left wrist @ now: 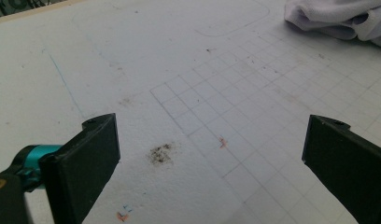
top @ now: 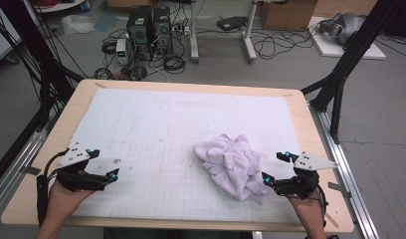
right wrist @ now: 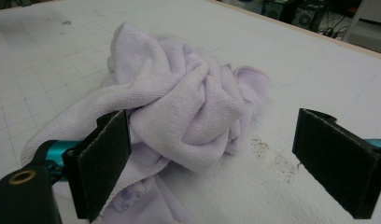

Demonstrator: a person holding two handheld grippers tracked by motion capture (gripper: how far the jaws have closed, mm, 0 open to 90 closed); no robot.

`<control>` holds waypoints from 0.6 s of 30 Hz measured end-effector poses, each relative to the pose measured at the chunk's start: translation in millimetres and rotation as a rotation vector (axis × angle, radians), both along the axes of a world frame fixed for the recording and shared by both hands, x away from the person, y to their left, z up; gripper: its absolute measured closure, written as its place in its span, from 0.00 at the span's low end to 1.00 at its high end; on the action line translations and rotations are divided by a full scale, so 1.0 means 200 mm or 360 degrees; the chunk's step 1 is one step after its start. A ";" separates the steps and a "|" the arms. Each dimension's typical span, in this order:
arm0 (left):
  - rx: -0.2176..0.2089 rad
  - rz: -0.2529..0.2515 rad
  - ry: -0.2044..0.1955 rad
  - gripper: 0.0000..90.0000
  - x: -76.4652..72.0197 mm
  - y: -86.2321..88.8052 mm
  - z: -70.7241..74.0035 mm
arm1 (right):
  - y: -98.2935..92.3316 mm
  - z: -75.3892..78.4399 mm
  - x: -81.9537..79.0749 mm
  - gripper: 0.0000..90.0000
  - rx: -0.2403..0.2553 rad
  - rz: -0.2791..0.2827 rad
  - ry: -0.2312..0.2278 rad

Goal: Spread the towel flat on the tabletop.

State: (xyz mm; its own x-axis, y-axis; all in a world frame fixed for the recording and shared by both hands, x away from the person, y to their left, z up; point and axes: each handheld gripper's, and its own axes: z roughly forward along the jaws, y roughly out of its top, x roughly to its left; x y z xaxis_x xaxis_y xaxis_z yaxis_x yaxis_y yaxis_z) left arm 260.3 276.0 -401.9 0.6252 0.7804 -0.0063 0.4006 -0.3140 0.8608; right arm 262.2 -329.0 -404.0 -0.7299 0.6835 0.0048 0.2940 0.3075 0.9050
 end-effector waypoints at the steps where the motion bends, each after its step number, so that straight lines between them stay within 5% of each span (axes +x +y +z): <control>1: 0.0000 0.0000 0.0000 0.05 0.00 0.00 0.00 | 0.00 0.00 0.00 0.12 -0.0003 0.0001 -0.0005; 18: -0.0013 0.0010 -0.0003 0.05 -0.01 0.00 0.00 | 0.09 0.12 0.05 0.12 0.0028 0.0129 -0.0013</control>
